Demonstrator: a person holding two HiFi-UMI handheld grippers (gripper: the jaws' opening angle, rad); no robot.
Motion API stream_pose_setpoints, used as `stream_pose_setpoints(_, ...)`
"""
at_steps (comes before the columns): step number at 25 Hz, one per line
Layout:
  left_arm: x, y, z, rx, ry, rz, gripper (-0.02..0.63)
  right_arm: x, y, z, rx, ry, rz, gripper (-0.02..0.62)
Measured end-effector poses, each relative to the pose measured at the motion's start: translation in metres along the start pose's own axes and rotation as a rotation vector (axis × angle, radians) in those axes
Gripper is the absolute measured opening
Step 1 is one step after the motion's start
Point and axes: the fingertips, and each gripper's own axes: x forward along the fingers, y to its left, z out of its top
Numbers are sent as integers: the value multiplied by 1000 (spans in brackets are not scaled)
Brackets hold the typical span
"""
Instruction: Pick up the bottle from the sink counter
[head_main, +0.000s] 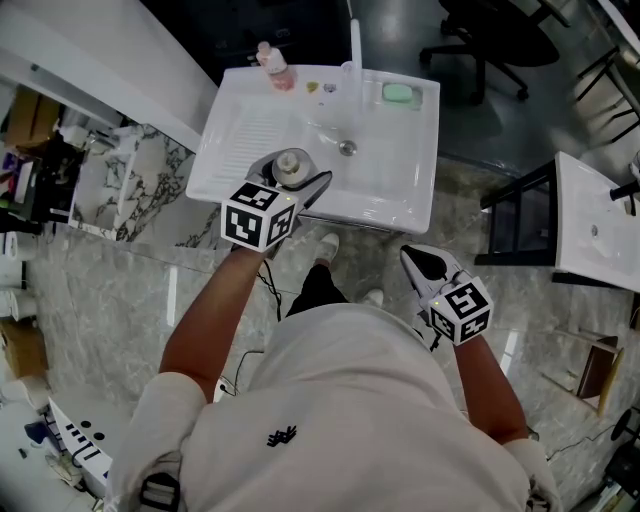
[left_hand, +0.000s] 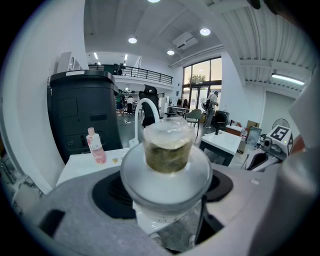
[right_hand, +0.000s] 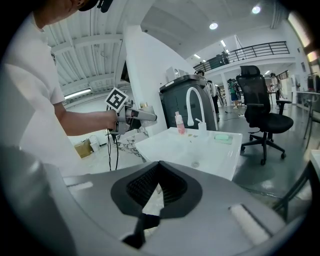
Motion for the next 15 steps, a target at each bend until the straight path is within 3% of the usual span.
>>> stream_pose_setpoints(15, 13, 13, 4, -1, -3, -1, 342, 4, -9, 2, -16, 21, -14, 12)
